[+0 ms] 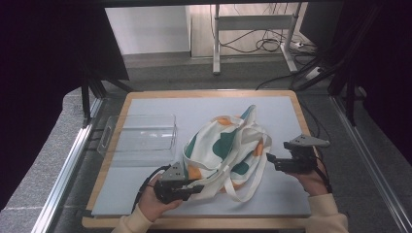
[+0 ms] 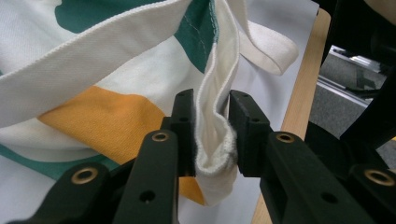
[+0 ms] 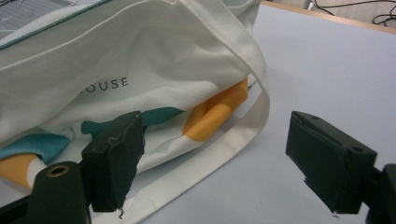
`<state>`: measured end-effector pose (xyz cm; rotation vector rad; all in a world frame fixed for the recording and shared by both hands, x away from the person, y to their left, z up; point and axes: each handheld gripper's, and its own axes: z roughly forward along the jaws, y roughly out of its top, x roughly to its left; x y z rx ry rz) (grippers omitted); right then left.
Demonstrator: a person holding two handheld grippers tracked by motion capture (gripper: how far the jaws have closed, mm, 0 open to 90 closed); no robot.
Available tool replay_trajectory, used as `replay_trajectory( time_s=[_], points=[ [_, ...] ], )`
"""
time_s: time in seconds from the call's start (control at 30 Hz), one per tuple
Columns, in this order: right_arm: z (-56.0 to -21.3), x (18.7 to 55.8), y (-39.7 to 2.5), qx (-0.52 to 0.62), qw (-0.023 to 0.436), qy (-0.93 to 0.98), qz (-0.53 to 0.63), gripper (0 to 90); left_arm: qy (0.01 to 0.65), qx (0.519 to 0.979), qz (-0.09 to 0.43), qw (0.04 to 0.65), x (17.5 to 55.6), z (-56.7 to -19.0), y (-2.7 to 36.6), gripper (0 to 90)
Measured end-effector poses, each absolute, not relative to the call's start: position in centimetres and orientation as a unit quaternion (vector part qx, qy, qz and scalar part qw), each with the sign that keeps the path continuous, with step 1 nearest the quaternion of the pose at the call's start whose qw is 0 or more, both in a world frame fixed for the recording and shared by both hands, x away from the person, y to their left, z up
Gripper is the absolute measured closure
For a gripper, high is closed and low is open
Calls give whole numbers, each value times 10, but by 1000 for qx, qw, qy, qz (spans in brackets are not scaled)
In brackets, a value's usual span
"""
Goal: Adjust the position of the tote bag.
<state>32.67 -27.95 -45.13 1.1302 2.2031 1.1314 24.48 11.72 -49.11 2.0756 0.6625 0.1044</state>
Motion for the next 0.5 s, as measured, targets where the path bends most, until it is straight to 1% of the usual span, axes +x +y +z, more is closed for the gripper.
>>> replay_trajectory(
  time_s=[0.13,0.5],
  points=[
    [-451,327,-280,407,210,791,407,197,271,844,41,461,245,-490,119,749],
    [-448,328,-283,427,206,776,416,206,275,842,42,463,246,-486,122,753]
  ],
)
